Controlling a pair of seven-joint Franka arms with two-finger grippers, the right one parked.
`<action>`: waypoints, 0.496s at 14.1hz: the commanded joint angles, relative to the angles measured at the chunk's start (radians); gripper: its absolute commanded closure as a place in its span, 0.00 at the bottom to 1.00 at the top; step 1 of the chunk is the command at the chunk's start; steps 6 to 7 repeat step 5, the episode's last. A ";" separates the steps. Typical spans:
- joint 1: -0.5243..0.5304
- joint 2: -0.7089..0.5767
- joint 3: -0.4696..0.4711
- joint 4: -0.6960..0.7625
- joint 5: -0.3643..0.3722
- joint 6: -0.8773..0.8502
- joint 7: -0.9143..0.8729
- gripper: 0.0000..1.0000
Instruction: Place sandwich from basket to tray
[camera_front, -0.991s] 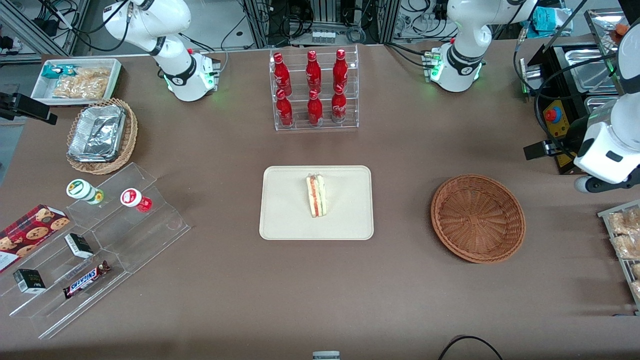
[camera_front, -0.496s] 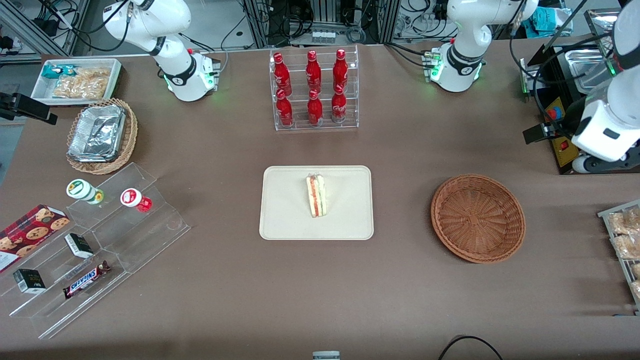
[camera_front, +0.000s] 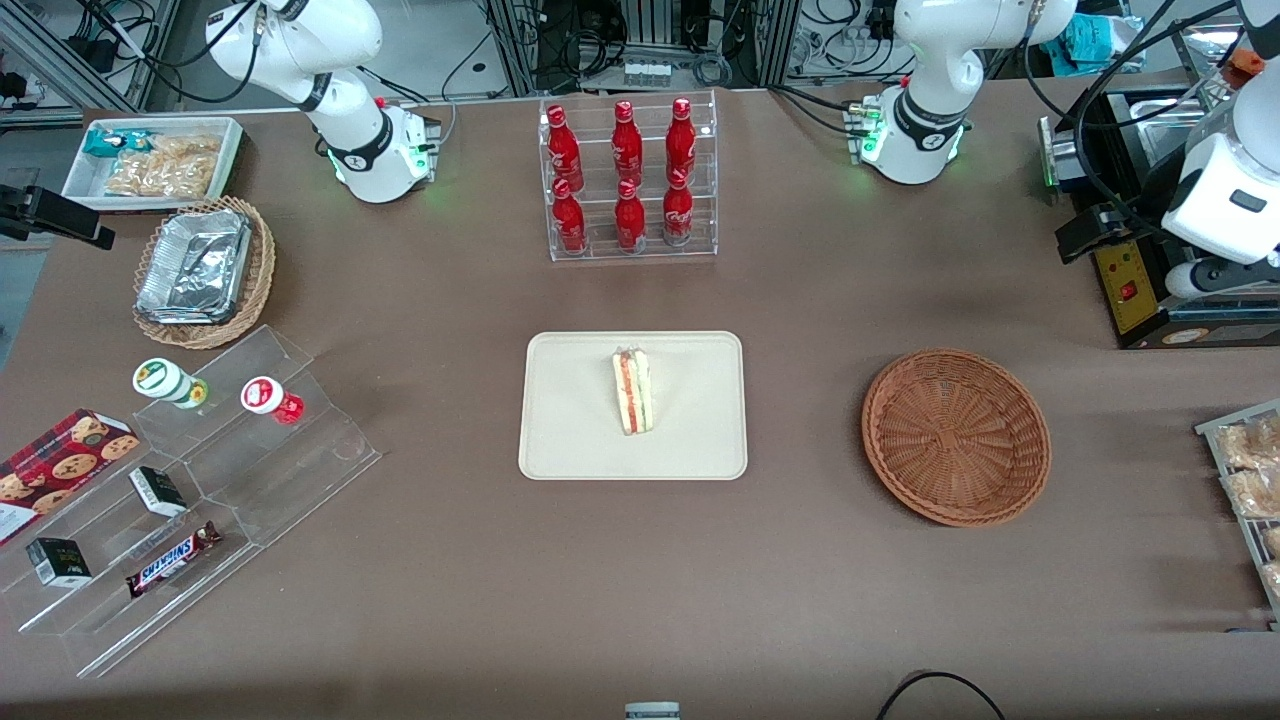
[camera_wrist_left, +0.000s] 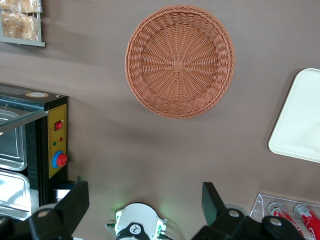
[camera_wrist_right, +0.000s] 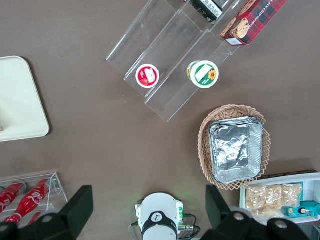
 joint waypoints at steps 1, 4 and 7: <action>0.006 -0.010 -0.008 0.003 0.003 0.010 0.006 0.00; 0.006 -0.008 -0.008 0.012 0.002 -0.004 0.006 0.00; 0.006 -0.007 -0.008 0.011 0.002 -0.009 0.006 0.00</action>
